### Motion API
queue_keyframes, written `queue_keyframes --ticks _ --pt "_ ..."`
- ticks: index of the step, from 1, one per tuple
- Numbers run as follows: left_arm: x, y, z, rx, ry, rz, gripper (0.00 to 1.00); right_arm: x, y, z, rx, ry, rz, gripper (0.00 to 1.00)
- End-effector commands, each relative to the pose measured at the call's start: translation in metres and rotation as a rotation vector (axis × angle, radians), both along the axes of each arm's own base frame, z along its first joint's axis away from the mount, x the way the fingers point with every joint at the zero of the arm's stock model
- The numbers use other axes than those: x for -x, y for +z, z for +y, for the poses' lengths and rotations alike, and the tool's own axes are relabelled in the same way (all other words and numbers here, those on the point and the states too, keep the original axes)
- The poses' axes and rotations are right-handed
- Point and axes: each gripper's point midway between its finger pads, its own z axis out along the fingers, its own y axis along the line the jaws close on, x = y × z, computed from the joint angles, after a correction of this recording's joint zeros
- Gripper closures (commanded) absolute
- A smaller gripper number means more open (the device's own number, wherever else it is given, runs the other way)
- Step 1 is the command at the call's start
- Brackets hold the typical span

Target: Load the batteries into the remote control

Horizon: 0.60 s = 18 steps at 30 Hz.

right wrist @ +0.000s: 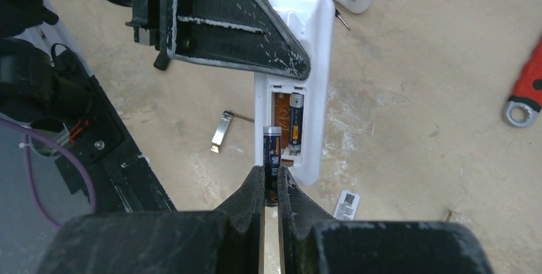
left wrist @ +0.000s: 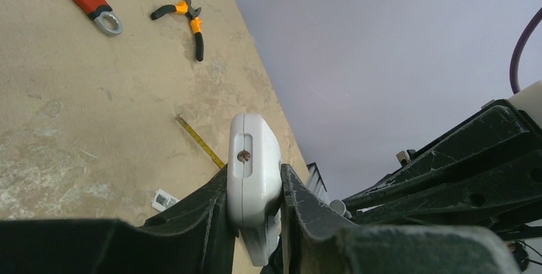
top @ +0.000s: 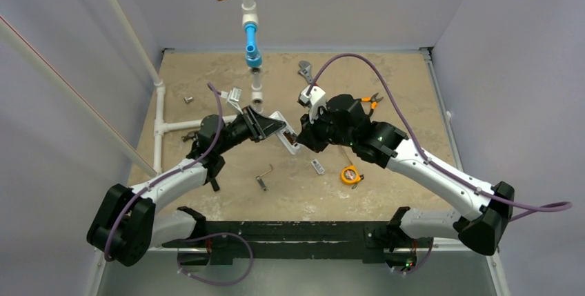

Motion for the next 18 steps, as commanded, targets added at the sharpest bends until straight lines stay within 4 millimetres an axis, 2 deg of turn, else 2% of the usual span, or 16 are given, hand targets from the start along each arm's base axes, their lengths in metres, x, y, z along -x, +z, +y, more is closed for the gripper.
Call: queue_keyframes --ticks 1,18 --pt "-0.001 0.012 -0.003 0.036 0.006 -0.033 1.00 0.002 0.020 0.010 -0.066 0.014 0.068 1.00" --pt "-0.001 0.011 -0.002 0.040 0.016 -0.024 1.00 -0.010 0.000 0.019 -0.033 -0.026 0.149 1.00"
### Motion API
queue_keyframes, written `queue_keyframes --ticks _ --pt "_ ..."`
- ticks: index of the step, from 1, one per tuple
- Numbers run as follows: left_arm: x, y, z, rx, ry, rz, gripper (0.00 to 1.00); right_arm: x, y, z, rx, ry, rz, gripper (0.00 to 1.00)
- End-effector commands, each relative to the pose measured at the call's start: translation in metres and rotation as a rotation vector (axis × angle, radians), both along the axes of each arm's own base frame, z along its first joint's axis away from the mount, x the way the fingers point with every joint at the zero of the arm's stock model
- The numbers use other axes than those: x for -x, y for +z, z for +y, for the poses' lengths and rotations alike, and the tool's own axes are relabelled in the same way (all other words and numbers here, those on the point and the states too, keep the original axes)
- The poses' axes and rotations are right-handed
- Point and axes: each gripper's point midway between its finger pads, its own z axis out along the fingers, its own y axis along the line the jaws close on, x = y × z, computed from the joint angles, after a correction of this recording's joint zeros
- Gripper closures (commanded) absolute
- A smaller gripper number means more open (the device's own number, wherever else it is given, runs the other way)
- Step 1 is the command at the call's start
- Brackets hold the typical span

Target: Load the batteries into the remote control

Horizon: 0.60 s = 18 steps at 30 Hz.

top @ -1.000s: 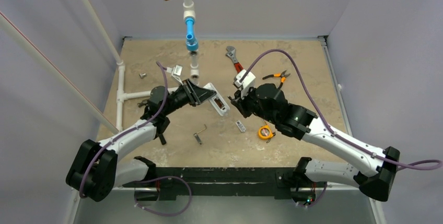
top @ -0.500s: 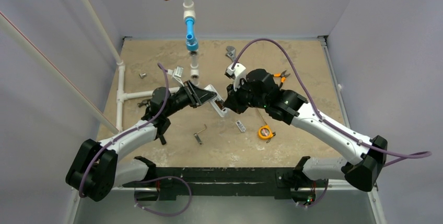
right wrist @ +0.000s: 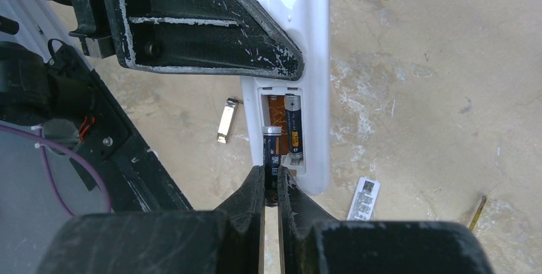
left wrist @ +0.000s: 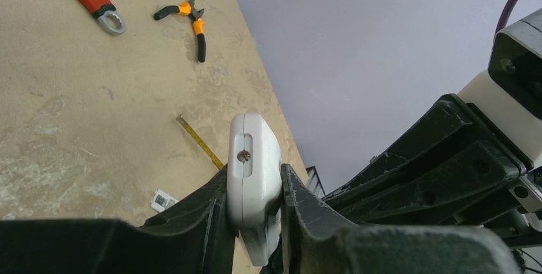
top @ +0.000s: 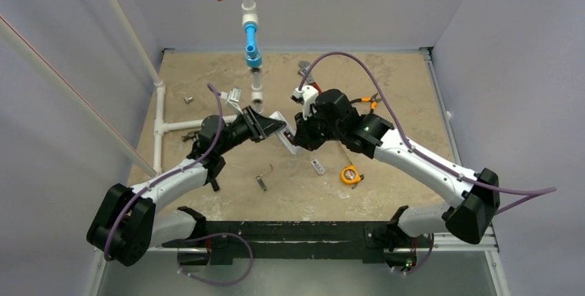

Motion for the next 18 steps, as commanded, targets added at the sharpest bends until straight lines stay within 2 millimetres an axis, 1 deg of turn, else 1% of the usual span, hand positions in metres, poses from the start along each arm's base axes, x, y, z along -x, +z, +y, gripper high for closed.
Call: queue_keyframes --ticks 1,18 --pt "0.000 0.013 -0.001 0.037 -0.001 -0.038 1.00 -0.004 0.021 0.007 -0.053 -0.006 -0.013 1.00" --pt "0.003 0.011 -0.002 0.052 -0.009 -0.018 1.00 -0.014 0.006 0.011 -0.030 -0.025 -0.016 1.00"
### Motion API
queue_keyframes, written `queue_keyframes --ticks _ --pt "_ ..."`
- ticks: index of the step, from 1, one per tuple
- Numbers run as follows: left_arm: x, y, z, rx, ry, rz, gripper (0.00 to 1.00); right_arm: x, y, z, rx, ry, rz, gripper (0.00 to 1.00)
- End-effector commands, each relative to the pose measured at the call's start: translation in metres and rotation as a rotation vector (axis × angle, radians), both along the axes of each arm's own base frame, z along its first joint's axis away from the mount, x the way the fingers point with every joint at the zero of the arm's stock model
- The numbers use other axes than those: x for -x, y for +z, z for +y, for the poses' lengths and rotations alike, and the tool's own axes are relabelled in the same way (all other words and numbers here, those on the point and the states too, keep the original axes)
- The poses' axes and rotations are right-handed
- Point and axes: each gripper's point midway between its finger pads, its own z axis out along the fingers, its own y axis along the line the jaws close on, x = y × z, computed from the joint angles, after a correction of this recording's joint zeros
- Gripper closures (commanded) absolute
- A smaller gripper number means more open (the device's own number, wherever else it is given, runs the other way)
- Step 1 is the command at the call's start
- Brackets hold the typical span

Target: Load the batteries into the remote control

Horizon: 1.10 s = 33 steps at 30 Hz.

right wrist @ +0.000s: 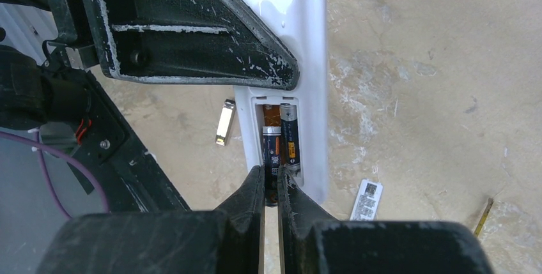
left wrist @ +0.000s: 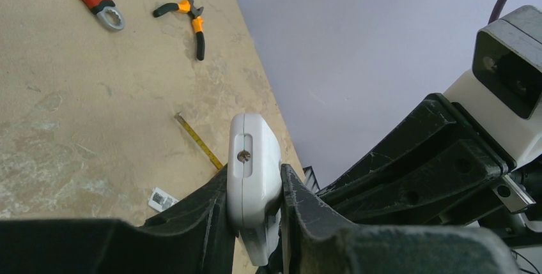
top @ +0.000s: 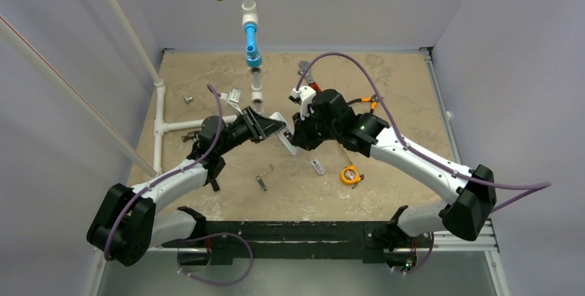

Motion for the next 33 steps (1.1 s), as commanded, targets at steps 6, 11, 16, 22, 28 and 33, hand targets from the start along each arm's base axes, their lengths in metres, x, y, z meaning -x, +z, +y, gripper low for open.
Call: queue_keyframes --ticks 6,11,16,22,28,33 --pt "0.001 0.011 -0.003 0.069 -0.013 -0.014 1.00 -0.014 0.014 0.010 -0.039 -0.022 -0.040 1.00" --pt "0.001 0.008 -0.007 0.107 -0.032 0.013 1.00 -0.019 0.010 0.009 -0.025 -0.035 -0.052 1.00" --pt "0.000 0.008 -0.009 0.129 -0.040 0.021 1.00 -0.021 0.007 0.010 -0.014 -0.034 -0.054 1.00" --pt "0.000 0.011 -0.009 0.129 -0.036 0.021 1.00 -0.023 0.003 0.011 -0.001 -0.031 -0.053 0.97" --pt "-0.002 0.010 -0.010 0.127 -0.036 0.029 1.00 -0.024 0.001 0.016 -0.002 -0.021 -0.044 0.91" --pt "-0.003 0.010 -0.011 0.128 -0.042 0.032 1.00 -0.026 -0.002 0.016 0.009 -0.027 -0.039 0.87"
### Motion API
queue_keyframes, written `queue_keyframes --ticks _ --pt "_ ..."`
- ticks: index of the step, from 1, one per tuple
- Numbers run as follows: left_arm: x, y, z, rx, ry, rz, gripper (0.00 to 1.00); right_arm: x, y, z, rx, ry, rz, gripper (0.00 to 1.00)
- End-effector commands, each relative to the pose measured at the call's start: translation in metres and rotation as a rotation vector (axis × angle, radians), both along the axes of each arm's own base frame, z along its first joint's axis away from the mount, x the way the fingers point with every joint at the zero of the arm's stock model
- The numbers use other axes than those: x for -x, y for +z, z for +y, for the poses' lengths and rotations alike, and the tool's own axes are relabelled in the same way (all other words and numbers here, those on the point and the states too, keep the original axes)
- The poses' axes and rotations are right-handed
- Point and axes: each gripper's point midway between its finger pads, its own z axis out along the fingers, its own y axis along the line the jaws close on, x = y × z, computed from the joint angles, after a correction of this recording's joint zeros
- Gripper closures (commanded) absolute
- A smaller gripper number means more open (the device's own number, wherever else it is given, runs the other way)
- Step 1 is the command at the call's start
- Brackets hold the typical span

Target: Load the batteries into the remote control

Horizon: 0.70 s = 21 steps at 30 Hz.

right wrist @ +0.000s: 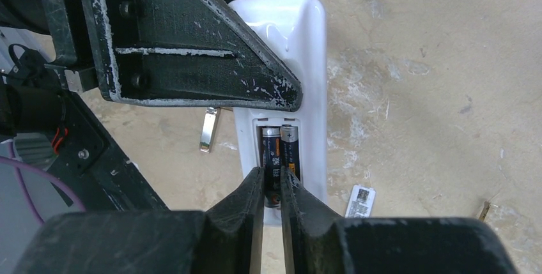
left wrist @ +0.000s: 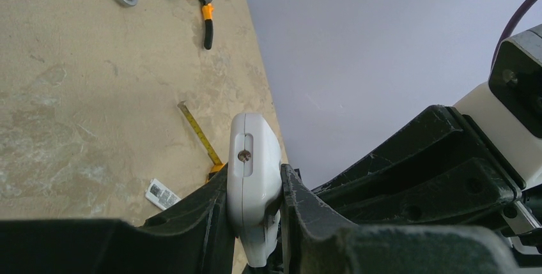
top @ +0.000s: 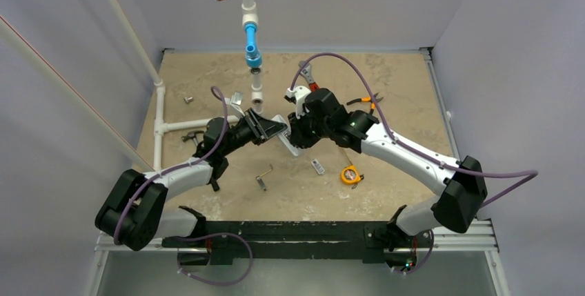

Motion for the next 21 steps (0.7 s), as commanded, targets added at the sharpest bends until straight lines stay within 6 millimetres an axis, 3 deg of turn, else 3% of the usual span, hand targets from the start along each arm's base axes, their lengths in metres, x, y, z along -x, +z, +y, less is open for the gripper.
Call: queue_keyframes --ticks 1,12,21 --pt "0.004 0.032 -0.007 0.074 -0.044 -0.082 1.00 -0.014 0.016 0.009 -0.032 -0.008 -0.050 0.86" --pt "0.003 0.033 -0.007 0.082 -0.045 -0.076 1.00 -0.011 0.016 0.008 -0.034 -0.006 -0.043 0.78" --pt "0.002 0.028 -0.009 0.093 -0.051 -0.060 1.00 -0.013 0.030 0.009 -0.067 -0.008 -0.073 0.71"
